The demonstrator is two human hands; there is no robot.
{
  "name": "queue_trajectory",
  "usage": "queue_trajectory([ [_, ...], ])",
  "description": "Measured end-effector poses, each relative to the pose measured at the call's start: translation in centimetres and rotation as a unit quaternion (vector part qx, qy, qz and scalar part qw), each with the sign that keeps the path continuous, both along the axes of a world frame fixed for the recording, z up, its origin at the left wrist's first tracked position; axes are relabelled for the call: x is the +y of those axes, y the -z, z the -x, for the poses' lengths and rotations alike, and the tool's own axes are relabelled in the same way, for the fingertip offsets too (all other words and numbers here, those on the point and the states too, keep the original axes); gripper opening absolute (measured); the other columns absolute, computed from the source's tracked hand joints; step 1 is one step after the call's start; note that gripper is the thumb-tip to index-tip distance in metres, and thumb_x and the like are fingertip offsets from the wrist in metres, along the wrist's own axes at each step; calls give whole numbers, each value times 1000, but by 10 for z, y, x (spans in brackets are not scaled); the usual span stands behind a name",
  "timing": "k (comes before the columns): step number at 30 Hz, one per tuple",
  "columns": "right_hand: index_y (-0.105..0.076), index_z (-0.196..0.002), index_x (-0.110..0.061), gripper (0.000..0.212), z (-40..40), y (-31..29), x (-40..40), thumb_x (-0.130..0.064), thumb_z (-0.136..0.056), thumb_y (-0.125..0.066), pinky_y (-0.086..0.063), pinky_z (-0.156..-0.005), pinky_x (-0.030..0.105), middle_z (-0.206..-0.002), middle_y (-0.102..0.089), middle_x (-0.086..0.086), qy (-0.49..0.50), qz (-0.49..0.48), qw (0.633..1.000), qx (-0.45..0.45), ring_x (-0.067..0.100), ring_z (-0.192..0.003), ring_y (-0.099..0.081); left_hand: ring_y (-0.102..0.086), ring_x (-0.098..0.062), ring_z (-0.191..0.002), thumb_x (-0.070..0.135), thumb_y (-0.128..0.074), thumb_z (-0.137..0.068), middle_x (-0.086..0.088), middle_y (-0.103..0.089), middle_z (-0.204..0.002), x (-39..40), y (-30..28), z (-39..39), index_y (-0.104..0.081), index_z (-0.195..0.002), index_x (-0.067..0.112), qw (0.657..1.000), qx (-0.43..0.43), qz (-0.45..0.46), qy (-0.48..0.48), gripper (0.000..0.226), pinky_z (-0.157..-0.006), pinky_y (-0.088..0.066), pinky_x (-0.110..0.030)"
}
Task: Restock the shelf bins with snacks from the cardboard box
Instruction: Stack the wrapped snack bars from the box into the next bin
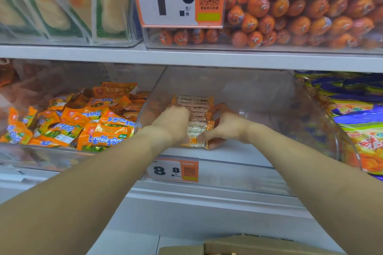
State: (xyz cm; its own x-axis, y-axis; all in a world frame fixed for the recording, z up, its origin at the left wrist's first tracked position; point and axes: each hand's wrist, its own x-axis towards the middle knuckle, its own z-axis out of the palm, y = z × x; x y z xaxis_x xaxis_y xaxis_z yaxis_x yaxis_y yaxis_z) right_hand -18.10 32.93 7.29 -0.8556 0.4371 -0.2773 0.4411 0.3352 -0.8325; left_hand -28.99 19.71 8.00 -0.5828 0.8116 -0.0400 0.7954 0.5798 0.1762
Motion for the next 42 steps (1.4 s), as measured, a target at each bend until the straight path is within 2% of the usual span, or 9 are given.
queue_trajectory([
  [6, -45, -100, -17, 51, -7, -4, -5, 10, -75, -80, -59, -88, 51, -95, -55, 6, -35, 12, 999, -3, 27, -74, -68, -53, -29, -123, 3, -72, -79, -10, -58, -131, -11, -2, -5, -61, -130, 15, 999, -13, -33, 21, 54, -101, -48, -39],
  [10, -46, -87, -21, 50, -11, -10, -7, 12, -73, -81, -59, -86, 49, -89, -60, 2, -52, -7, 999, 6, 22, -81, -67, -48, -25, -128, 10, -74, -82, -7, -57, -133, -24, -6, -9, -62, -128, 18, 997, -6, -74, 33, 48, -102, -42, -31],
  [16, -66, -105, -15, 63, -10, -3, -2, -26, -53, -99, -63, -75, 51, -95, -73, 11, -24, -68, 997, -38, 29, -86, -75, -51, -24, -118, 22, -64, -90, -4, -61, -119, -46, -15, -25, -64, -114, 18, 990, 35, -129, 47, 24, -99, -45, -41],
  [22, -51, -86, -17, 51, -18, -5, -9, -24, -63, -96, -61, -81, 50, -93, -69, 9, 29, -77, 996, -26, 31, -89, -73, -54, -23, -105, 22, -57, -92, -2, -63, -106, -64, -24, -50, -65, -104, 16, 972, 65, -215, 68, 15, -91, -46, -42],
  [26, -55, -117, -1, 74, -22, -9, -8, -30, -63, -96, -62, -76, 51, -99, -71, 18, 53, -77, 995, -40, 30, -83, -76, -50, -13, -87, 16, -57, -88, 7, -56, -87, -78, -19, -66, -62, -93, 18, 936, 74, -337, 72, 8, -77, -42, -31],
  [31, -41, -132, -7, 90, -34, -21, -17, -18, -62, -97, -63, -64, 39, -105, -59, 10, 36, -77, 996, -38, 25, -73, -72, -46, -3, -74, 16, -56, -86, 14, -51, -81, -95, -6, -91, -59, -90, 21, 925, 22, -376, 54, 8, -69, -37, -26],
  [36, -58, -97, -10, 50, -44, -27, -20, -17, -64, -95, -64, -68, 42, -87, -67, 10, 41, -96, 994, -34, 21, -65, -68, -51, -4, -66, 12, -58, -84, 11, -56, -70, -106, 7, -112, -58, -85, 25, 928, -55, -366, 46, 13, -60, -40, -23],
  [39, -65, -86, -10, 23, -64, -43, -31, -19, -78, -85, -63, -68, 44, -72, -71, 7, 80, -131, 984, 90, 19, -65, -70, -52, -6, -57, 12, -58, -87, 8, -57, -64, -112, 25, -129, -61, -88, 24, 930, -187, -314, 29, 13, -57, -43, -25],
  [42, -66, -79, -20, 11, -115, -49, -67, -17, -84, -75, -59, -67, 31, -71, -70, -1, 99, -208, 947, 222, 15, -67, -70, -53, -4, -58, 15, -59, -90, 9, -58, -67, -117, 64, -150, -65, -93, 20, 942, -256, -214, 27, 8, -64, -49, -27],
])
